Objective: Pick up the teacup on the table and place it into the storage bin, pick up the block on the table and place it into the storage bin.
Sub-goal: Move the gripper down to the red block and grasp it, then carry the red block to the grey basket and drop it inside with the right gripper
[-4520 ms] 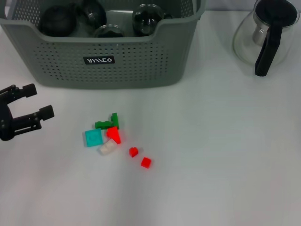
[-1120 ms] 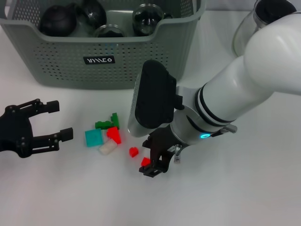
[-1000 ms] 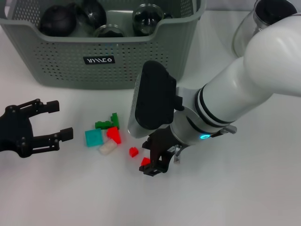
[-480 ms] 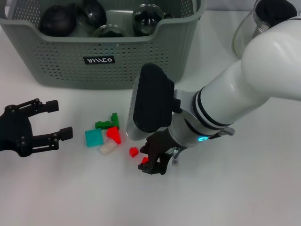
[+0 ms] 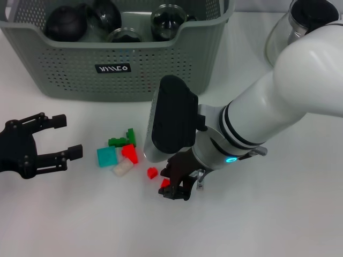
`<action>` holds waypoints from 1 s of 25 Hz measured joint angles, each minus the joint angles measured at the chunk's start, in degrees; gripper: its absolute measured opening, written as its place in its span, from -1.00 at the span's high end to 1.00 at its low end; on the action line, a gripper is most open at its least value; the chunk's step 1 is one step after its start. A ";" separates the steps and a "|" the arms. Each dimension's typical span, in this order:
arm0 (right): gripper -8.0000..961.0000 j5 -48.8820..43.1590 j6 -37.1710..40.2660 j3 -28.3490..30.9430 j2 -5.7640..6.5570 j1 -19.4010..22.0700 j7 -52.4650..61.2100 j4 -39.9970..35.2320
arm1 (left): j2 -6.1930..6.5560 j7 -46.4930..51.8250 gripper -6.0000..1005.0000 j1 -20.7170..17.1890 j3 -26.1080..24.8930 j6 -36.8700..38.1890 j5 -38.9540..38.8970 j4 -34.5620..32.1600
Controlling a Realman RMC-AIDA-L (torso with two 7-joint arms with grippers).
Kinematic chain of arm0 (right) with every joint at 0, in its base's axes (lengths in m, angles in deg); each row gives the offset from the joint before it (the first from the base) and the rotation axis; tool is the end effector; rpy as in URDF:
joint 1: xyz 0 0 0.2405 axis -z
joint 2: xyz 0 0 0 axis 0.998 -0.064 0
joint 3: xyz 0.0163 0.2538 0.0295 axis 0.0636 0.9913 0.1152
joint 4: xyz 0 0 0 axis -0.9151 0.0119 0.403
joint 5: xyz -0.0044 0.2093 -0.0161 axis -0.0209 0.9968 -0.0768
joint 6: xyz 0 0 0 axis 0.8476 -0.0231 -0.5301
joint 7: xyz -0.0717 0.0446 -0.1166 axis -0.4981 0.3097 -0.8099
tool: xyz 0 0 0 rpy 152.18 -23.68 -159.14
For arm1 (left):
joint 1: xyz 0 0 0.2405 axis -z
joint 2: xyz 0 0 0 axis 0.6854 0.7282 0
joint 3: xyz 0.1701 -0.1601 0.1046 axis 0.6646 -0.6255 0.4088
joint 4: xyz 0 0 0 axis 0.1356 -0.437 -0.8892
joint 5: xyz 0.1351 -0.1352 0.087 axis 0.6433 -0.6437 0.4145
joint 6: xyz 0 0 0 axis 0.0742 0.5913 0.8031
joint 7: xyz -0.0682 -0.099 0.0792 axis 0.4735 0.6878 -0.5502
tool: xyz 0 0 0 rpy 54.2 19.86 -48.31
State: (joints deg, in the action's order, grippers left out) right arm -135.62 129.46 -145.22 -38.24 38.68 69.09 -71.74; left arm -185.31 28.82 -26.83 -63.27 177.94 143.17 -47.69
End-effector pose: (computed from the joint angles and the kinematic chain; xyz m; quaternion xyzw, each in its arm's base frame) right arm 0.1099 0.2977 -0.1645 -0.9838 0.0299 -0.1761 0.0126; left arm -0.3390 0.2239 0.0583 -0.9130 -0.2407 -0.2639 0.1973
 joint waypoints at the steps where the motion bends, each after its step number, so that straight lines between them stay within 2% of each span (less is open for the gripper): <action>1: 0.19 0.06 -0.01 0.00 0.00 0.02 0.00 0.02 | 0.00 0.00 -0.72 0.00 0.00 -0.06 0.02 0.01; 6: 0.20 0.76 -0.01 -0.15 -0.01 0.10 -0.09 0.39 | 0.00 0.00 -0.72 0.00 0.00 -0.17 0.18 0.09; 12: 0.36 0.80 0.07 -0.17 0.03 -0.01 -0.10 0.59 | 0.00 0.00 -0.72 -0.10 0.00 -0.18 0.21 0.09; 17: 0.58 0.75 0.94 0.56 0.76 1.09 0.06 -2.69 | 0.00 0.00 -0.72 -0.27 -0.23 0.03 0.02 -0.03; 18: 0.57 0.60 1.81 1.29 0.93 1.58 0.15 -4.14 | 0.00 0.00 -0.72 -0.27 -0.54 0.17 0.05 -0.07; 21: 0.55 -0.46 6.58 6.58 1.23 3.48 0.07 -9.50 | 0.06 0.00 -0.72 -0.30 -1.30 0.50 0.24 -0.16; 25: 0.51 -0.56 19.07 19.64 1.28 5.89 -0.09 -19.38 | 0.17 0.00 -0.72 -0.47 -2.09 0.95 0.32 -0.35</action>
State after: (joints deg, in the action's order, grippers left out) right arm -136.18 148.52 -125.59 -36.96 44.58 69.00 -91.12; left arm -185.14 28.82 -27.30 -65.36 178.89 143.49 -48.04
